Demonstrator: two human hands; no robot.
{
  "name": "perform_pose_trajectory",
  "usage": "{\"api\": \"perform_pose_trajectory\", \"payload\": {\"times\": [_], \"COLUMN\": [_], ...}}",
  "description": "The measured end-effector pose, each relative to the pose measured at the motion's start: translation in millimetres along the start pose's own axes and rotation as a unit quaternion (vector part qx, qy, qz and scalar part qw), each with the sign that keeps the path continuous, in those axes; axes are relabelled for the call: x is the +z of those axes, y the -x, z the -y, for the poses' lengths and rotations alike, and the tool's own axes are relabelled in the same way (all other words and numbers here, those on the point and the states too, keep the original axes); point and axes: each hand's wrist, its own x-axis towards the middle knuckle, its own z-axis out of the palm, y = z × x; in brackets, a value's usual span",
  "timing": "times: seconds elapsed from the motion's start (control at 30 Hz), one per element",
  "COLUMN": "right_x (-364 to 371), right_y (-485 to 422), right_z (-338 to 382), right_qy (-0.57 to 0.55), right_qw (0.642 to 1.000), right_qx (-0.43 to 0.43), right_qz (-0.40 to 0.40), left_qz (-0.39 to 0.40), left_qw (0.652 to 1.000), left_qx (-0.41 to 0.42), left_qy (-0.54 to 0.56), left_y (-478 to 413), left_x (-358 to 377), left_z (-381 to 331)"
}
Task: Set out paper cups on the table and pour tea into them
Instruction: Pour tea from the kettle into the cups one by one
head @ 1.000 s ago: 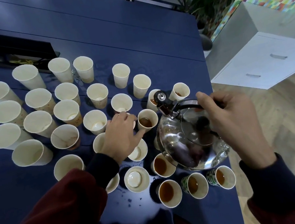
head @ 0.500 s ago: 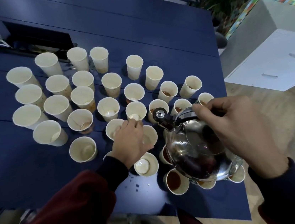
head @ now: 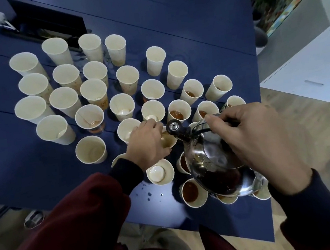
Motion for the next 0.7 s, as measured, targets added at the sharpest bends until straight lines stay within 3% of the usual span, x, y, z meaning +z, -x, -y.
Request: {"api": "perform_pose_trajectory", "payload": {"times": [0.4, 0.7], "right_x": [-3, -14], "right_y": [1, 20], "right_z": [-7, -15], "right_qy": [-0.039, -0.081], "right_qw": [0.999, 0.997], "right_qx": [-0.002, -0.011], "right_qz": [-0.004, -0.004], "left_qz": [0.004, -0.118], "left_qw": [1.000, 0.990], "left_qx": [-0.005, 0.002], "left_qy": [-0.005, 0.083], "left_y": [2, 53], "left_x": [-6, 6], "left_z": [2, 7]}}
